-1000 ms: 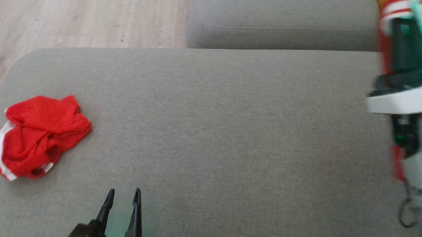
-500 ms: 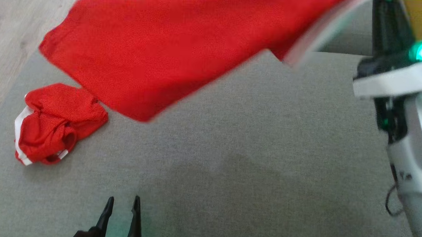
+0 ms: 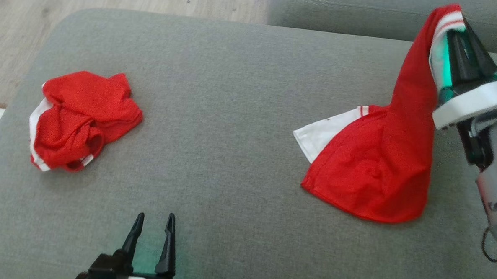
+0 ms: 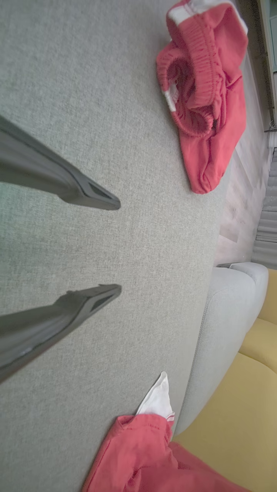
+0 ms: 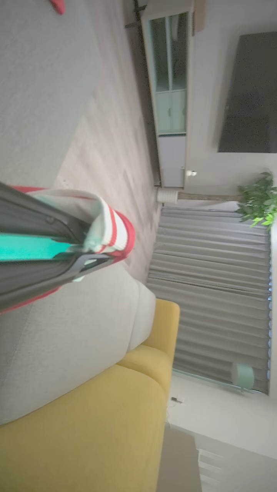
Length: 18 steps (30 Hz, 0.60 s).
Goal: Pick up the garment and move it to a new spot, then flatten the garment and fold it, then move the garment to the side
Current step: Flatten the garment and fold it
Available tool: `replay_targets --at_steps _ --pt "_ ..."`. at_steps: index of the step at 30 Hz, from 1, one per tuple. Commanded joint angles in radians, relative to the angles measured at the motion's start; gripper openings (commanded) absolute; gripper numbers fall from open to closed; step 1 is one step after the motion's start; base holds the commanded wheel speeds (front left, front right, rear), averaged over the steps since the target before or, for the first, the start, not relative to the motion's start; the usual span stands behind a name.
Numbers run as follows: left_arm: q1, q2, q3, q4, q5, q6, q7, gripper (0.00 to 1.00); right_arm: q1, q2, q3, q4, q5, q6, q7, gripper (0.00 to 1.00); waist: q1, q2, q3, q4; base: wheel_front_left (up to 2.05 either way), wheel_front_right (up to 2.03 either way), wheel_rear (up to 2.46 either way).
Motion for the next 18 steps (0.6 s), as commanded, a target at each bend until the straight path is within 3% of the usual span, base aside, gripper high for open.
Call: replay_targets --at_steps 1,2,3,8,13,16,18 --pt "-0.036 -0.001 0.023 -0.024 0.002 0.0 -0.01 1.0 -0.032 -0.019 0.013 0.006 -0.012 -0.001 0.006 0.15 -0.0001 0.0 0.009 0.016 0.0 0.0 0.0" --pt "-0.037 -0.001 0.02 -0.024 0.001 0.001 -0.01 1.0 -0.042 -0.024 0.012 0.04 -0.022 -0.001 0.011 0.37 -0.0001 0.0 0.012 0.019 0.0 0.0 0.0" --pt "-0.036 -0.001 0.019 -0.023 0.001 0.003 -0.01 1.0 -0.051 -0.029 0.004 0.083 -0.032 -0.001 0.025 1.0 -0.0001 0.0 0.014 0.02 0.0 0.0 0.0" --pt "-0.038 -0.001 0.01 -0.019 -0.001 0.007 -0.01 1.0 -0.072 -0.055 -0.064 0.259 -0.094 -0.001 0.075 1.0 -0.0001 0.0 0.018 0.029 0.0 0.0 0.0" --pt "-0.035 -0.001 0.008 -0.021 -0.006 0.015 -0.01 1.0 -0.021 -0.04 -0.186 0.379 -0.148 -0.001 0.02 1.0 -0.0001 0.0 0.005 0.018 0.0 0.0 0.0" --pt "-0.028 -0.001 0.016 -0.02 -0.006 0.014 -0.01 1.0 0.023 0.0 -0.234 0.383 -0.162 -0.001 -0.017 1.0 -0.0001 0.0 -0.005 -0.003 0.0 0.0 0.0" --pt "-0.024 -0.001 0.021 -0.02 -0.004 0.012 -0.01 1.0 0.059 0.041 -0.211 0.344 -0.169 -0.001 -0.031 1.0 -0.0001 0.0 -0.01 -0.018 0.0 0.0 0.0"
